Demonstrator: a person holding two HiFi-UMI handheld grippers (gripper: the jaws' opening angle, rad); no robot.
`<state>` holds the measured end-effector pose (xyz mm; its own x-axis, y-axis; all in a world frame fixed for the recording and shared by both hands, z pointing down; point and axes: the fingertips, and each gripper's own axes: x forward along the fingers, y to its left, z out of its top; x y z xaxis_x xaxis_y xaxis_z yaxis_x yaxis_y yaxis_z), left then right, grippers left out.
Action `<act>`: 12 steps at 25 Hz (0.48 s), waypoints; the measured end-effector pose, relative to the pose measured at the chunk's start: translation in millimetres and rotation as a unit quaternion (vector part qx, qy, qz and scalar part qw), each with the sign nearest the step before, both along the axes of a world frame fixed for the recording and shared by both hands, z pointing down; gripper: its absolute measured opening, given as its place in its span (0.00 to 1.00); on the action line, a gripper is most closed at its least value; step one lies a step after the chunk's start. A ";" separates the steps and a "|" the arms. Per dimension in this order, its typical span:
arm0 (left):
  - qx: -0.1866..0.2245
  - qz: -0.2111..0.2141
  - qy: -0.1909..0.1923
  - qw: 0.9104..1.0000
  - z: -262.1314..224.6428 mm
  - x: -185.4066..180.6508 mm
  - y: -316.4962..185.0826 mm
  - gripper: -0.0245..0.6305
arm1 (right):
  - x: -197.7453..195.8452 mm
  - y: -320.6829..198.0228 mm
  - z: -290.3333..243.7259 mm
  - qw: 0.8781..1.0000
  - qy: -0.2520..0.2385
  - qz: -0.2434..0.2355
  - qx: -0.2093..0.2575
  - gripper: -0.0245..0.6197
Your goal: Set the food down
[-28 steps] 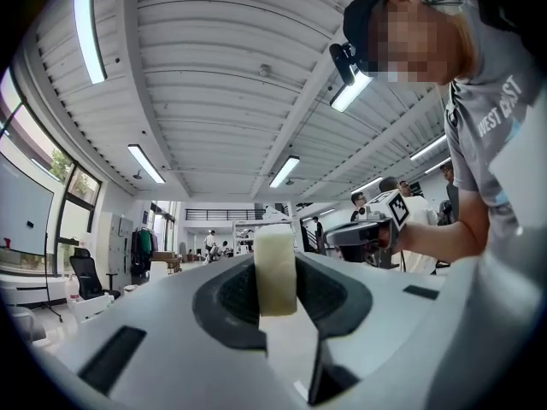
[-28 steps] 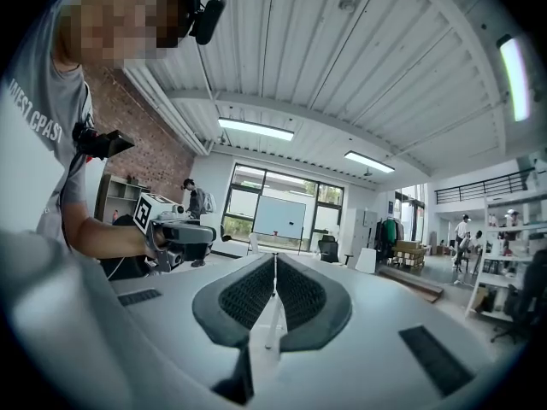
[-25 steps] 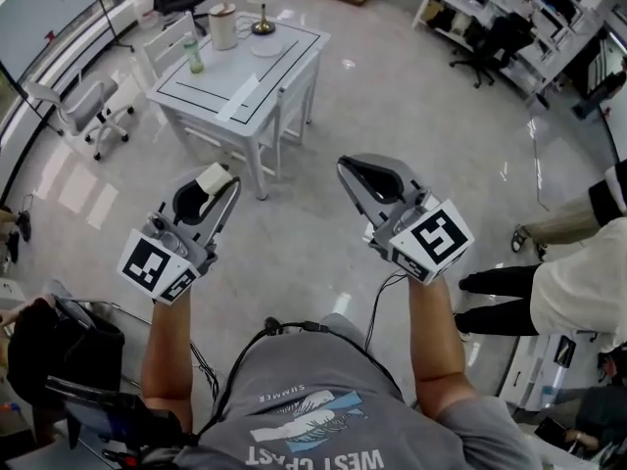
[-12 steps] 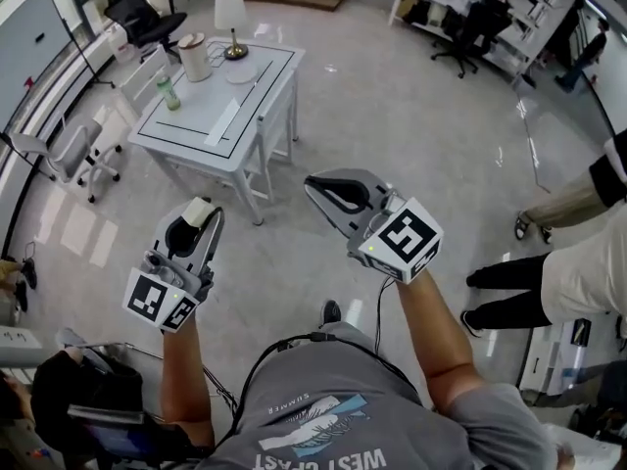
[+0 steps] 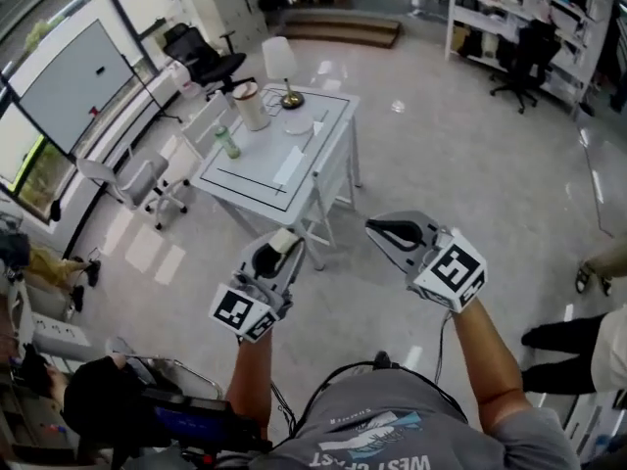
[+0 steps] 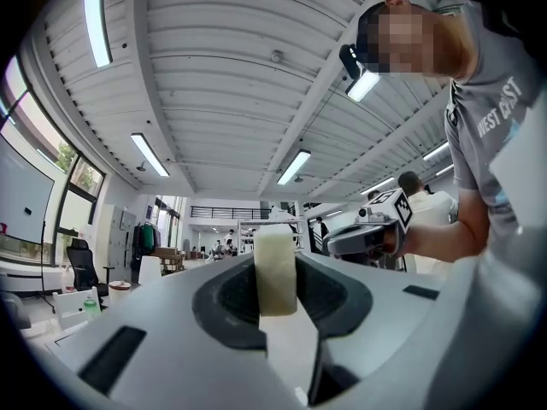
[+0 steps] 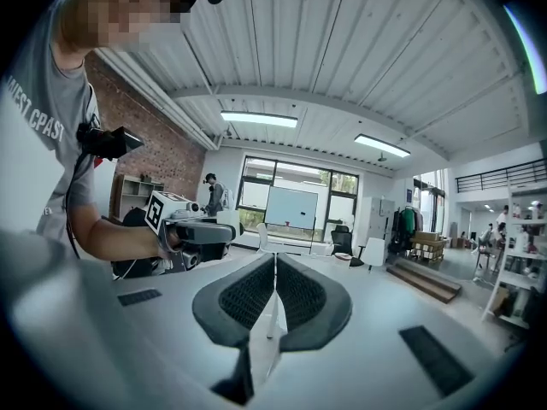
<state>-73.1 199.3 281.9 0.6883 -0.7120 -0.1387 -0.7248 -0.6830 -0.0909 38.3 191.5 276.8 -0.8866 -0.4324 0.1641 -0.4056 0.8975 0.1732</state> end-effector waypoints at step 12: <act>-0.011 -0.026 -0.006 1.000 8.8 41.0 -57.4 0.19 | 22.4 -61.2 20.3 0.999 -0.025 -0.033 -0.010 0.05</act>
<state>-32.1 141.8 290.7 0.6523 -0.7491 -0.1157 -0.7579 -0.6468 -0.0849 60.7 130.3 297.2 -0.9207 -0.3694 0.1261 -0.3528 0.9258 0.1360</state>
